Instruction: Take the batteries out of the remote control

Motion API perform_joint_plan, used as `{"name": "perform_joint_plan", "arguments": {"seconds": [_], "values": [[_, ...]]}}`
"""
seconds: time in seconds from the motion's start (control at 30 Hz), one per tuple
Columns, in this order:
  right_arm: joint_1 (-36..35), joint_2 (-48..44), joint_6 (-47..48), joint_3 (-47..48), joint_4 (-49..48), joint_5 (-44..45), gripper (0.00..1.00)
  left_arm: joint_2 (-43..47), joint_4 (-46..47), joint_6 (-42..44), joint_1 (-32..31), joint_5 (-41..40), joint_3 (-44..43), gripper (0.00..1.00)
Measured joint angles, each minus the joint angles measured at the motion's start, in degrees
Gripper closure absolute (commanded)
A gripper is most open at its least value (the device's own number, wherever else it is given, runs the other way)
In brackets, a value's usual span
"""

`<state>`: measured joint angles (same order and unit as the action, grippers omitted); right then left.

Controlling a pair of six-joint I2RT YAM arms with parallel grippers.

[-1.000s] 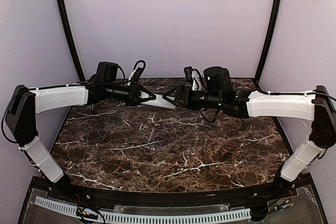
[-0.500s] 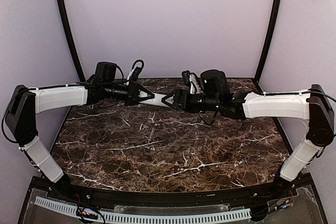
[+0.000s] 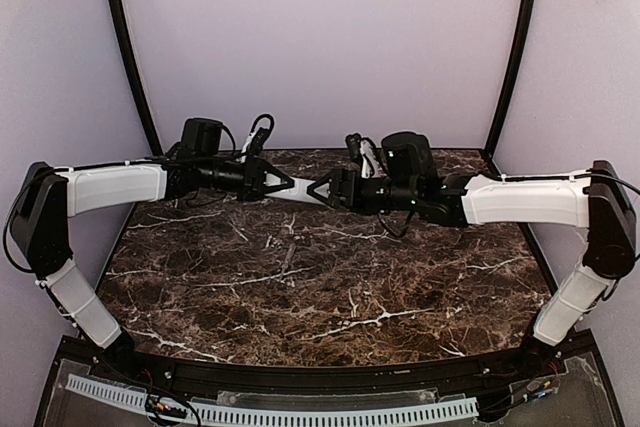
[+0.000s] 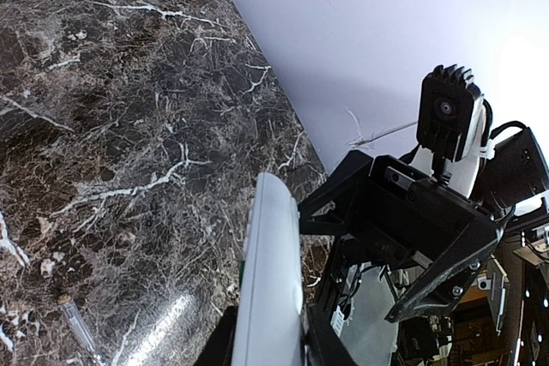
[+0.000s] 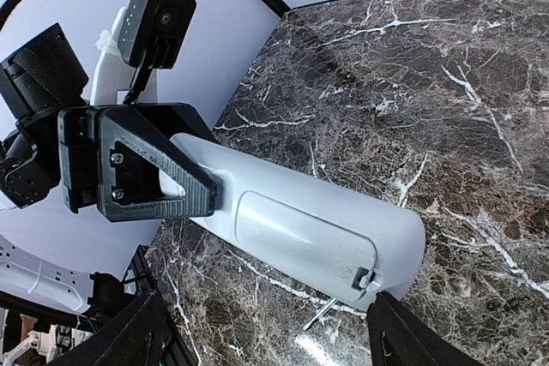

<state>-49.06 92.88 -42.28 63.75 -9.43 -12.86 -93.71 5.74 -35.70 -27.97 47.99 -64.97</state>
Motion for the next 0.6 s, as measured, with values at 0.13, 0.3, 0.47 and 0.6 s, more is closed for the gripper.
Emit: {"name": "perform_joint_plan", "arguments": {"seconds": [0.13,0.3,0.47,0.6], "values": [[0.0,0.0,0.0,0.2,0.0,-0.1,0.19,0.0,0.0,0.3,0.0,-0.1,0.0,1.00],[0.0,0.0,0.0,0.2,0.0,-0.1,0.20,0.0,-0.1,0.5,0.0,-0.3,0.0,1.00],[0.0,0.0,0.0,0.2,0.0,0.0,0.20,0.0,-0.1,0.6,0.0,-0.3,0.0,0.99],[0.0,0.0,0.0,0.3,0.0,0.0,0.20,0.0,-0.3,1.0,0.0,-0.3,0.0,1.00]]}}
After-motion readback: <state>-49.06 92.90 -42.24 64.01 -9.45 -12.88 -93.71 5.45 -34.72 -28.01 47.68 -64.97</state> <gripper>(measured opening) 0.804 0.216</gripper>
